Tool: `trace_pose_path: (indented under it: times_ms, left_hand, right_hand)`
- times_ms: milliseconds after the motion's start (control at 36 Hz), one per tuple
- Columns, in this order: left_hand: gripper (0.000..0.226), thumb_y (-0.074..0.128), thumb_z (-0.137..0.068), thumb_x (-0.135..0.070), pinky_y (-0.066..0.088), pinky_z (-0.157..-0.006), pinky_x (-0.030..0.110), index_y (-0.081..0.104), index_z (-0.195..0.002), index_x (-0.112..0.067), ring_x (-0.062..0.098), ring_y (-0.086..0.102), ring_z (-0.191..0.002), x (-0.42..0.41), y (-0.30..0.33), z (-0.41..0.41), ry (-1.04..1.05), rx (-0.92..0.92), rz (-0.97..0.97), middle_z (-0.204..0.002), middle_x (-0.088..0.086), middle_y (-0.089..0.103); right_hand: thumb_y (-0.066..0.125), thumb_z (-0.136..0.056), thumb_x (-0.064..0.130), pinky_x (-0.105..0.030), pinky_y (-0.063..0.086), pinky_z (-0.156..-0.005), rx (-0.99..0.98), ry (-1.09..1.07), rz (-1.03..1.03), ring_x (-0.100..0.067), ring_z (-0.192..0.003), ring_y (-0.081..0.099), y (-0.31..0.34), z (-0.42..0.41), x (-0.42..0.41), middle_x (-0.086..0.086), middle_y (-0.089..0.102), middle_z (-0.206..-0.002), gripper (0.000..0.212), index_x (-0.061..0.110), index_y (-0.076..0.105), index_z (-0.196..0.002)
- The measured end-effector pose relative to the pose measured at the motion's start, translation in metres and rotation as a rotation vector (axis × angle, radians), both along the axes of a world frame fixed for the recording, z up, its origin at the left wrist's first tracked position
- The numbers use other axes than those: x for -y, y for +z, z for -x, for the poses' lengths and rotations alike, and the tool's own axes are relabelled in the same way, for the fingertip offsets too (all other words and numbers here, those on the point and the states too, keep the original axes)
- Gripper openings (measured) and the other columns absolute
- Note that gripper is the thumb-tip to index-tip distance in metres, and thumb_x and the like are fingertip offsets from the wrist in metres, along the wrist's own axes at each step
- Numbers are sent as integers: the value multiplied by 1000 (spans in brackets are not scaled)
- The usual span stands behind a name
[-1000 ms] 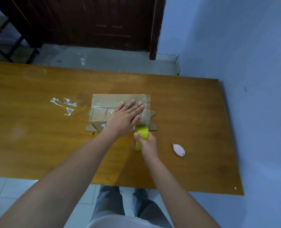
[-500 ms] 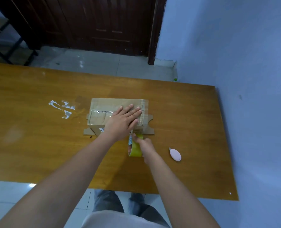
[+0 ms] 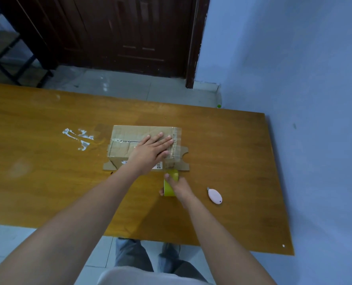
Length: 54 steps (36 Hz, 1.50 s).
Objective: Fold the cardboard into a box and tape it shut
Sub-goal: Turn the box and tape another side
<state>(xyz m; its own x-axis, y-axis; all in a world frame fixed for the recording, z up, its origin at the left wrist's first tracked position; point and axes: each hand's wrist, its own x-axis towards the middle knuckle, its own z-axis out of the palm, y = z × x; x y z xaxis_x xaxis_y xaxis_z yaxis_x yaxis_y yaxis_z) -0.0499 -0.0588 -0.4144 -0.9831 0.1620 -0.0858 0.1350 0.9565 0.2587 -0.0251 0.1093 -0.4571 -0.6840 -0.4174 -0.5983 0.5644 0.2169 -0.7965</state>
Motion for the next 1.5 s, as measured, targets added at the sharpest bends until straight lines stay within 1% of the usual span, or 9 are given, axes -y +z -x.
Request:
trace_pose_path:
  times_ms: [167, 250, 333, 472, 667, 1111, 1278, 1361, 1500]
  left_hand:
    - [51, 49, -96, -22, 17, -113, 39, 33, -145, -24, 19, 24, -141, -11, 9, 1, 77, -90, -203, -147, -4, 41]
    - [39, 58, -86, -1, 39, -94, 44, 60, -124, -11, 33, 49, -119, -19, 15, -2, 45, -219, -217, -127, 9, 57]
    - [30, 58, -79, 9, 42, -83, 40, 67, -102, -7, 32, 55, -105, -26, 18, -5, -31, -222, -138, -109, 9, 63]
    - [22, 66, -79, 1, 52, -84, 37, 68, -101, -2, 31, 61, -99, -28, 17, -16, -113, -317, -68, -106, 11, 66]
    - [66, 60, -83, -49, 39, -105, 40, 51, -133, -7, 29, 47, -126, -28, 7, -29, -137, -182, 114, -134, 9, 53]
    - [89, 55, -80, -64, 12, -116, 35, 26, -148, -14, 24, 27, -140, -20, -2, -26, -153, -98, 218, -150, 5, 34]
    - [98, 55, -73, -73, 16, -115, 40, 33, -145, -11, 26, 34, -138, -22, 0, -27, -168, -120, 238, -146, 8, 40]
    - [109, 51, -69, -79, 4, -116, 40, 21, -149, -11, 24, 22, -143, -25, -3, -29, -152, -90, 296, -153, 7, 29]
    - [117, 44, -67, -83, -9, -116, 39, 1, -150, -12, 21, 5, -146, -34, -7, -31, -98, -32, 341, -158, 4, 12]
  right_hand:
    - [53, -96, 28, -20, 54, -65, 10, -62, 151, -15, -69, 69, -3, -19, -16, -8, 69, -88, 19, 16, 62, -107]
    - [50, -96, 11, -19, 54, -68, 29, -99, 185, -16, -75, 70, -3, -22, -16, -8, 68, -97, 21, 9, 60, -115]
    - [51, -96, 10, -18, 53, -70, 30, -107, 182, -13, -76, 70, 0, -26, -16, -2, 70, -93, 17, 11, 63, -108]
    - [54, -95, 16, -21, 54, -68, 22, -146, 153, -15, -74, 70, 3, -25, -14, -3, 70, -88, 12, 14, 66, -96]
    - [51, -97, 11, -29, 57, -70, 42, -179, 89, -21, -69, 68, 3, -21, -13, -10, 68, -79, 16, 1, 64, -98]
    - [53, -95, 14, -25, 51, -60, 68, -198, -83, -17, -56, 62, 15, -14, -3, -11, 66, -69, 21, -1, 65, -89]
    - [59, -88, 11, -38, 46, -79, 101, -189, -166, -30, -84, 59, 21, -6, -3, -33, 66, -99, 16, -3, 67, -88]
    - [57, -83, 4, -37, 41, -76, 117, -181, -209, -32, -86, 56, 23, -4, -4, -25, 60, -86, 14, 6, 59, -70]
    - [56, -87, 10, -32, 33, -69, 106, -157, -229, -23, -77, 48, 28, -6, -4, -25, 55, -81, 13, 2, 54, -76]
